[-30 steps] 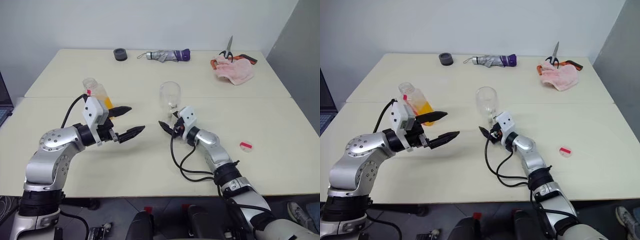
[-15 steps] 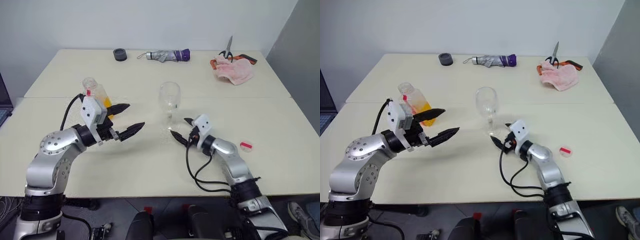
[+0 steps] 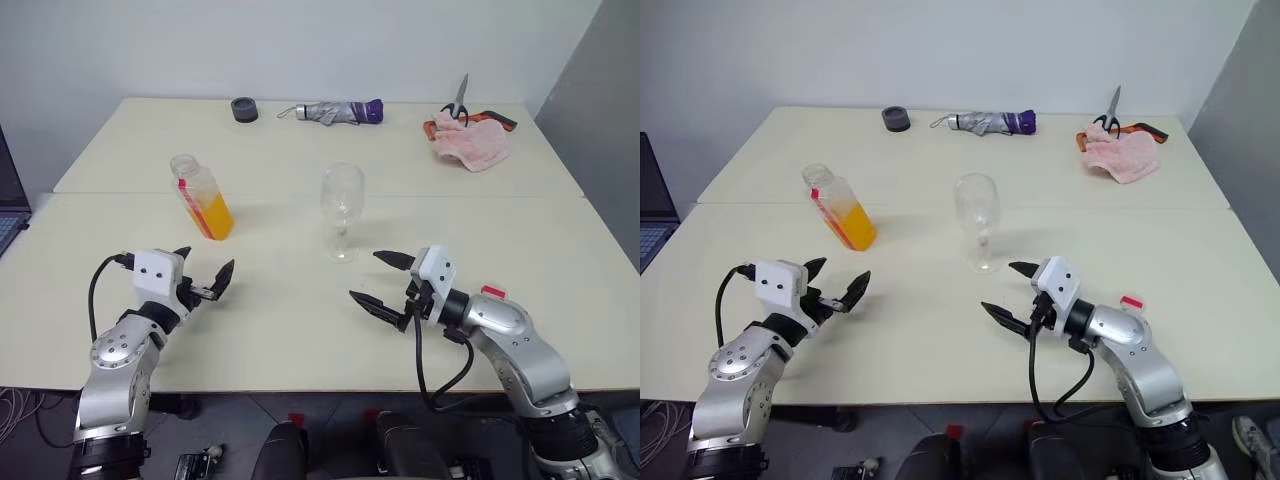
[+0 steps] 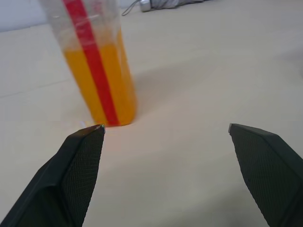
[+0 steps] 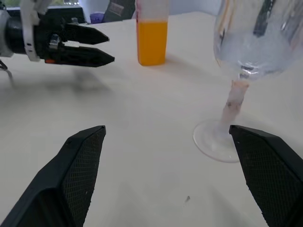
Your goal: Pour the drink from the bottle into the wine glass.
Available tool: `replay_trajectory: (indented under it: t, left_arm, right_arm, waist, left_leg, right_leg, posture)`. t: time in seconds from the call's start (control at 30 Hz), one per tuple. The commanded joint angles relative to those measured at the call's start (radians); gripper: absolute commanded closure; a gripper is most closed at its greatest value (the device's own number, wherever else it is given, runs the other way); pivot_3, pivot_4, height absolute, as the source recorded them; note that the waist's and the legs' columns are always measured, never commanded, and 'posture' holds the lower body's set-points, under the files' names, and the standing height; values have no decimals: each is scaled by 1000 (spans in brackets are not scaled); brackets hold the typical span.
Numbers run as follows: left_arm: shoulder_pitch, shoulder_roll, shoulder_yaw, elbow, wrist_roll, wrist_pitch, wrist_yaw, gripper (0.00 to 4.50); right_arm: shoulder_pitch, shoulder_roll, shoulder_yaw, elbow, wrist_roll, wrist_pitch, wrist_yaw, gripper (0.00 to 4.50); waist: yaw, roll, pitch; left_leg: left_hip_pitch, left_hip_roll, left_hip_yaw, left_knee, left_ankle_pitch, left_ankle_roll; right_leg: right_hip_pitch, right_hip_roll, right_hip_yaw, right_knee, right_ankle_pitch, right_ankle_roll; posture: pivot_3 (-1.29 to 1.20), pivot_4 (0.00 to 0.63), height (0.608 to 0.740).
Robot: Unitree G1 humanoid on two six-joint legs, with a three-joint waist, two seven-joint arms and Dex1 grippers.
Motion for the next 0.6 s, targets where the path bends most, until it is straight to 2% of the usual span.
replay_trajectory:
  t: [0.03,0.33,0.6]
  left_arm:
    - [-66,33,49,43,-5,-21,14,0]
    - [-242,108,37,213,-21,-19,-66,0]
    - [-383,123,6,382,-7,-58,-128,0]
  right_arm:
    - [-2,-21,-21,-89,69,50,20,40]
    - [-15,-57,2,-132,101,75,36,40]
    - [-21,-62,20,-119,78,56,34,40]
  waist:
    - [3,0,0]
    - [5,0,0]
    - [6,-1,0]
  left_leg:
    - [0,0,0,0,0,0]
    - [0,0,0,0,0,0]
    - [0,0,0,0,0,0]
  right_leg:
    - [0,0,0,0,0,0]
    - [0,1,-1,0,0,0]
    - [0,1,-1,0,0,0]
  posture:
    - [0,150,740]
    - [0,150,740]
    - [0,150,740]
